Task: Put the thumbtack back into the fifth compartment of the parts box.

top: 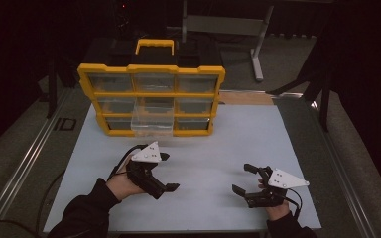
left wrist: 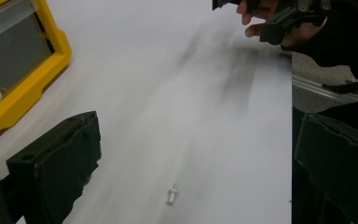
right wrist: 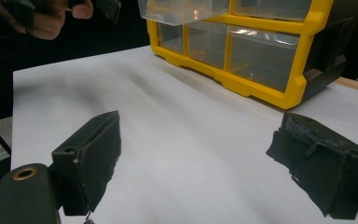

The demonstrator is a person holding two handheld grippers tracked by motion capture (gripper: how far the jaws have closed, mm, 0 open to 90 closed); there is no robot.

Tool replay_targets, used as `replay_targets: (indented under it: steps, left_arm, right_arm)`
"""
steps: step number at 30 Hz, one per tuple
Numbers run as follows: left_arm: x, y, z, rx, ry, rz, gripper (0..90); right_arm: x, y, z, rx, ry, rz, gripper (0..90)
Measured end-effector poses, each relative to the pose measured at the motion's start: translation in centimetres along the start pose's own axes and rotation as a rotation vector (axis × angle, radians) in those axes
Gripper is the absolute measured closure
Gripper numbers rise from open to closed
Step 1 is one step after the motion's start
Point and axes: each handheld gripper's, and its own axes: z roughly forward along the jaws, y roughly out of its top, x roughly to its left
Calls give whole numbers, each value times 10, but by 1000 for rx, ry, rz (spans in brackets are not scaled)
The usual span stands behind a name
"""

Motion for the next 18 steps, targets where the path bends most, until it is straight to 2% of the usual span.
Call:
replay_targets:
  steps: [9,18]
  left_arm:
    - [0,-14,11,-1,-18,20,48]
    - [2,-30,27,26,-7,27,152]
  right_arm:
    - [0,0,0,0,-1,-2,138]
    - [0,0,0,0,-1,-1,139]
